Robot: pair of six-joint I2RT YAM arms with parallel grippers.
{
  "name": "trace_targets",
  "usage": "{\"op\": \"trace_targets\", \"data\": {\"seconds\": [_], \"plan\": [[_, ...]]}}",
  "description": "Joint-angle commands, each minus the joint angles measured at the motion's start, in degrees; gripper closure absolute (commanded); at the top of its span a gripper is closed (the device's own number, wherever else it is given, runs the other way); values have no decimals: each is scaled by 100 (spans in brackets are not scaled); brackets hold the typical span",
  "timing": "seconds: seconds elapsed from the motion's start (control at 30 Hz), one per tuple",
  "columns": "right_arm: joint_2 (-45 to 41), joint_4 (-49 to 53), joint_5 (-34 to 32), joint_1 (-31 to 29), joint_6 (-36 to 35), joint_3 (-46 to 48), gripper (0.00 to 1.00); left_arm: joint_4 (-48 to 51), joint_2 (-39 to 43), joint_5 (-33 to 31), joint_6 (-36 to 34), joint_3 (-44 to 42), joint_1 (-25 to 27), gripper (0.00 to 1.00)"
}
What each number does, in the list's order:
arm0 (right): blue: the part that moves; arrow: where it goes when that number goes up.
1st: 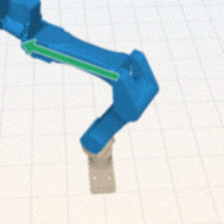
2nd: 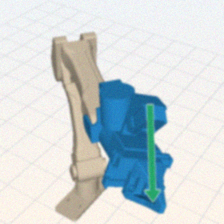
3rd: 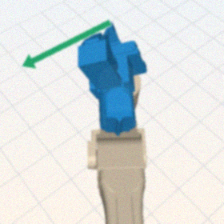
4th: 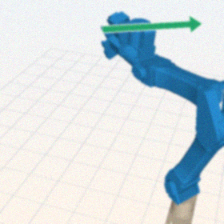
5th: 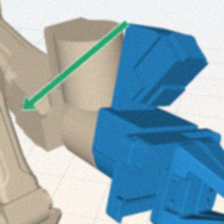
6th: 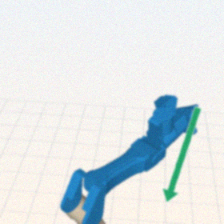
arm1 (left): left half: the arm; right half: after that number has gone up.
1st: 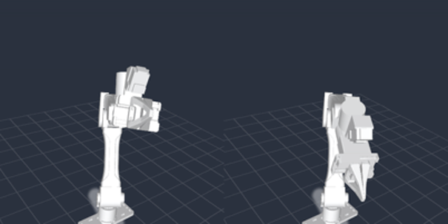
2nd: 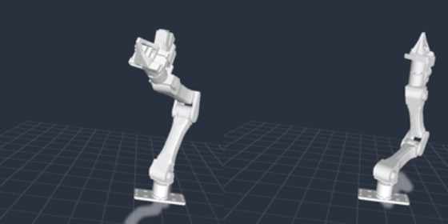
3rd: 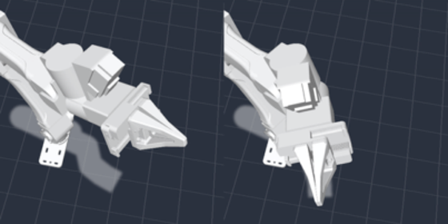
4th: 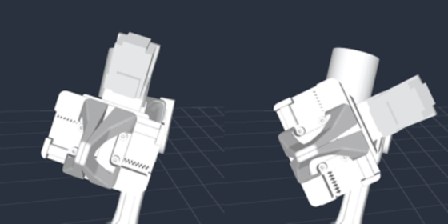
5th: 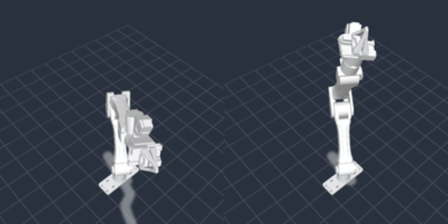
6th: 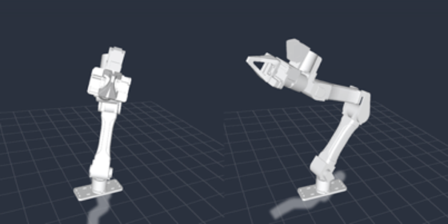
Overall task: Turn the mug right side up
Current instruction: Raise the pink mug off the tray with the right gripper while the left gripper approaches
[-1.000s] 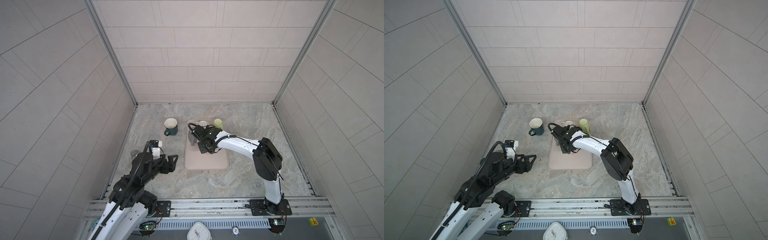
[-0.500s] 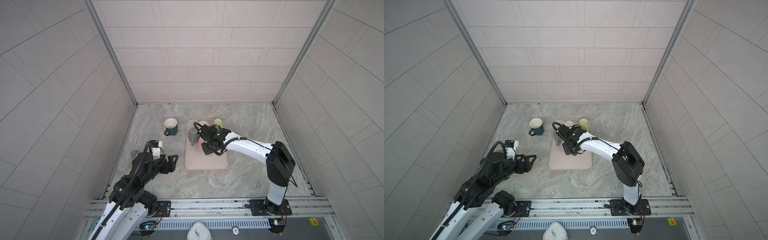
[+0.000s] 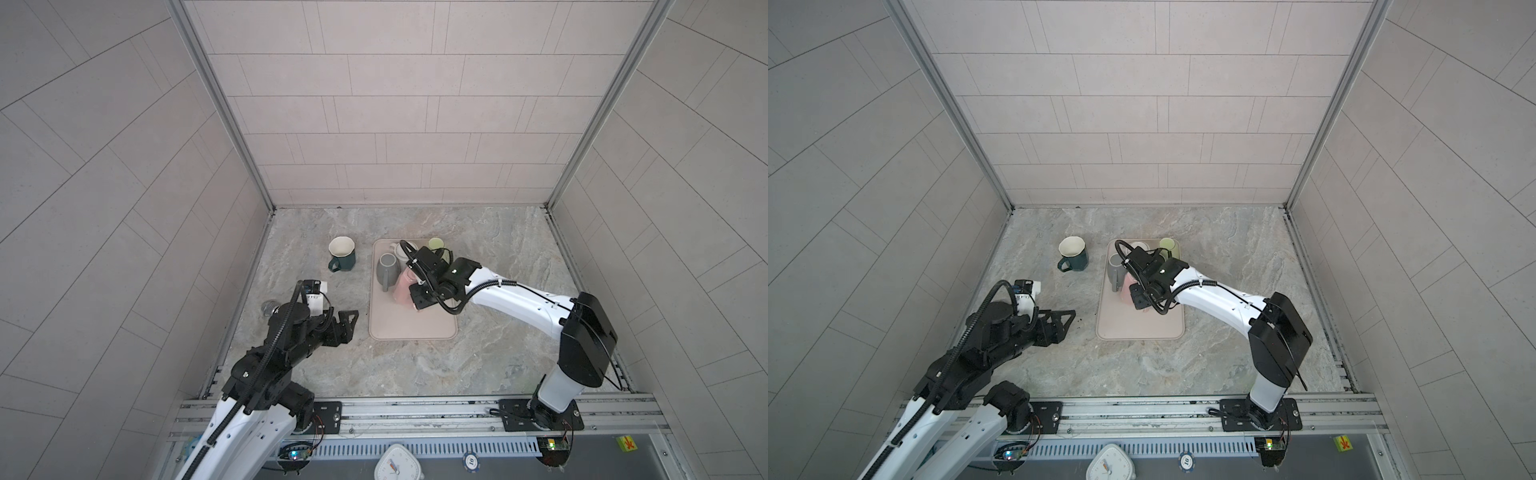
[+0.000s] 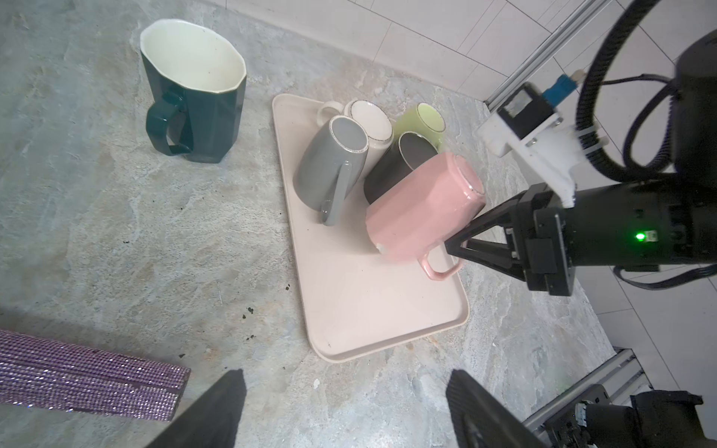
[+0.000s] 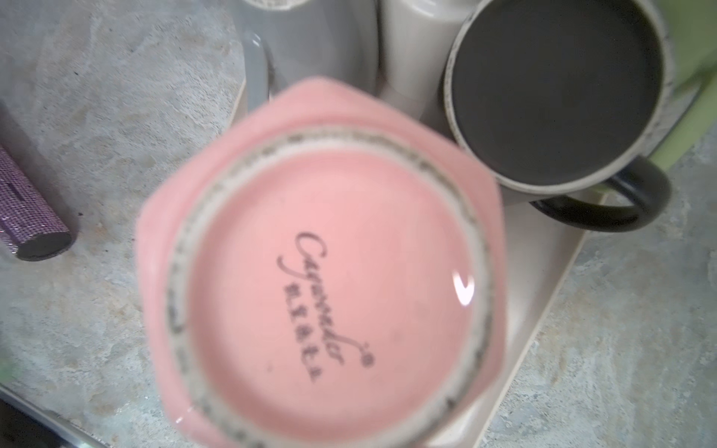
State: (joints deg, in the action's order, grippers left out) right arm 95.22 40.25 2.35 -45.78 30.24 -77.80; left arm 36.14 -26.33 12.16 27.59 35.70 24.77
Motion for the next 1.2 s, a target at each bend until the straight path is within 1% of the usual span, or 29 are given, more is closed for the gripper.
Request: {"op": "trace_targets", "data": {"seconds": [0.0, 0.07, 0.17, 0.33, 0.43, 0.53, 0.57, 0.7, 0.93, 1.07, 1.17], "plan": [[-462, -369, 47, 74, 103, 14, 100, -491, -3, 493, 381, -250, 1, 13], [-585, -389, 100, 112, 156, 74, 100, -710, 39, 651, 622, -409, 1, 13], [-823, -559, 261, 161, 236, 215, 100, -861, 131, 660, 820, -503, 1, 13], [-1311, -1181, 442, 209, 302, 695, 100, -1165, 121, 662, 1089, -525, 1, 14], [-1624, -1511, 432, 227, 386, 959, 100, -1430, -31, 762, 1247, -538, 3, 14], [-1835, -1569, 433, 245, 382, 1062, 100, -1799, -222, 898, 1364, -582, 2, 15], [-1893, -1585, 449, 251, 369, 1092, 100, -1938, -288, 923, 1556, -596, 8, 15], [-2121, -1750, 533, 292, 444, 1277, 100, -2404, -549, 1041, 1778, -611, 10, 18], [-2315, -1880, 611, 441, 508, 1434, 100, -2843, -961, 1060, 1837, -416, 175, 20], [-2411, -1941, 639, 520, 542, 1488, 100, -3097, -1271, 991, 1823, -299, 381, 20], [-2497, -2116, 791, 617, 671, 1624, 100, -3193, -1577, 969, 1745, -158, 562, 20]]}}
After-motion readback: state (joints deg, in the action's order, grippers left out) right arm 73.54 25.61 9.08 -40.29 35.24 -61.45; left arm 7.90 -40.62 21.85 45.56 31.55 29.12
